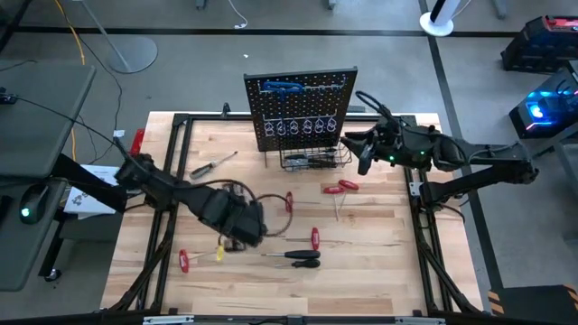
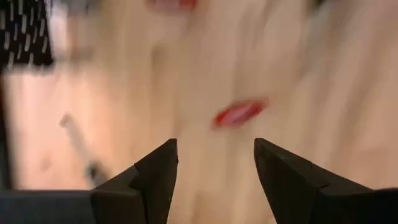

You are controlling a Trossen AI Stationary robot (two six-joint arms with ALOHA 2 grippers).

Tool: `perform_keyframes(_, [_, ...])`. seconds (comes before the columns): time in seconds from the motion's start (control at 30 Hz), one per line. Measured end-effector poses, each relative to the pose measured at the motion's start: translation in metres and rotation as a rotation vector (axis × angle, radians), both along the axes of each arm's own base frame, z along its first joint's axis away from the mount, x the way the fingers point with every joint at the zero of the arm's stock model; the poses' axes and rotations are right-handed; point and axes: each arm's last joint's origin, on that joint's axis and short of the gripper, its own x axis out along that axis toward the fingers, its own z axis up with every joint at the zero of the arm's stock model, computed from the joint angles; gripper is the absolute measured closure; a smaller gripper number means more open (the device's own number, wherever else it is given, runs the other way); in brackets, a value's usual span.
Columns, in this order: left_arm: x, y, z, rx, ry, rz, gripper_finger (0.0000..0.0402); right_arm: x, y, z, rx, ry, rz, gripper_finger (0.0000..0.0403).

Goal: Hang tools onto peg board
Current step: Hang the black screwdriver on the pegboard

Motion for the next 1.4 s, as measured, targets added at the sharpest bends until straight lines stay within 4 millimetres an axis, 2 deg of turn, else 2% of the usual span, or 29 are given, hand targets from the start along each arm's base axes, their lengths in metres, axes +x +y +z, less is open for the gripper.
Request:
perform_keyframes(0.13, [-0.041,0.045,-0.037,0.095,0.066,0.161,0.0197,0.011,0.0,-0.003,0.125,-0.067,-0.054,0.0289])
perform_keyframes(0.23, [-0.06,0.063,-0.052,-0.019,-0.143,0.262,0.0197,0.021,0.004,-0.014,0.221,-0.033,-0.032,0.0289])
perform_keyframes(0.37, [-0.066,0.061,-0.056,-0.265,-0.453,0.183,0.0197,0.038,0.023,-0.028,0.456,0.001,0.113,0.0289])
perform_keyframes(0.47, [-0.064,0.05,-0.057,-0.339,-0.557,0.029,0.0197,0.049,0.045,-0.035,0.552,0.02,0.236,0.0289])
perform_keyframes(0.57, [-0.052,0.038,-0.055,-0.388,-0.62,-0.11,0.0197,0.056,0.062,-0.043,0.551,0.069,0.305,0.0289])
perform_keyframes(0.67, [-0.03,0.028,-0.062,-0.416,-0.618,-0.183,0.0197,0.058,0.071,-0.049,0.519,0.104,0.306,0.0289])
perform_keyframes(0.77, [0.002,0.024,-0.074,-0.383,-0.569,-0.258,0.0193,0.055,0.076,-0.048,0.457,0.101,0.293,0.0289])
perform_keyframes(0.93, [0.06,0.012,-0.084,-0.309,-0.531,-0.382,0.0177,0.042,0.087,-0.041,0.399,0.084,0.306,0.0289])
perform_keyframes(1.07, [0.096,0.001,-0.1,-0.29,-0.494,-0.4,0.0163,0.028,0.096,-0.039,0.406,0.106,0.304,0.0289])
perform_keyframes(1.23, [0.116,-0.02,-0.113,-0.333,-0.473,-0.434,0.0154,0.014,0.108,-0.04,0.418,0.138,0.306,0.0289])
perform_keyframes(1.4, [0.115,-0.038,-0.124,-0.389,-0.424,-0.41,0.0153,0.007,0.116,-0.045,0.413,0.189,0.307,0.0289])
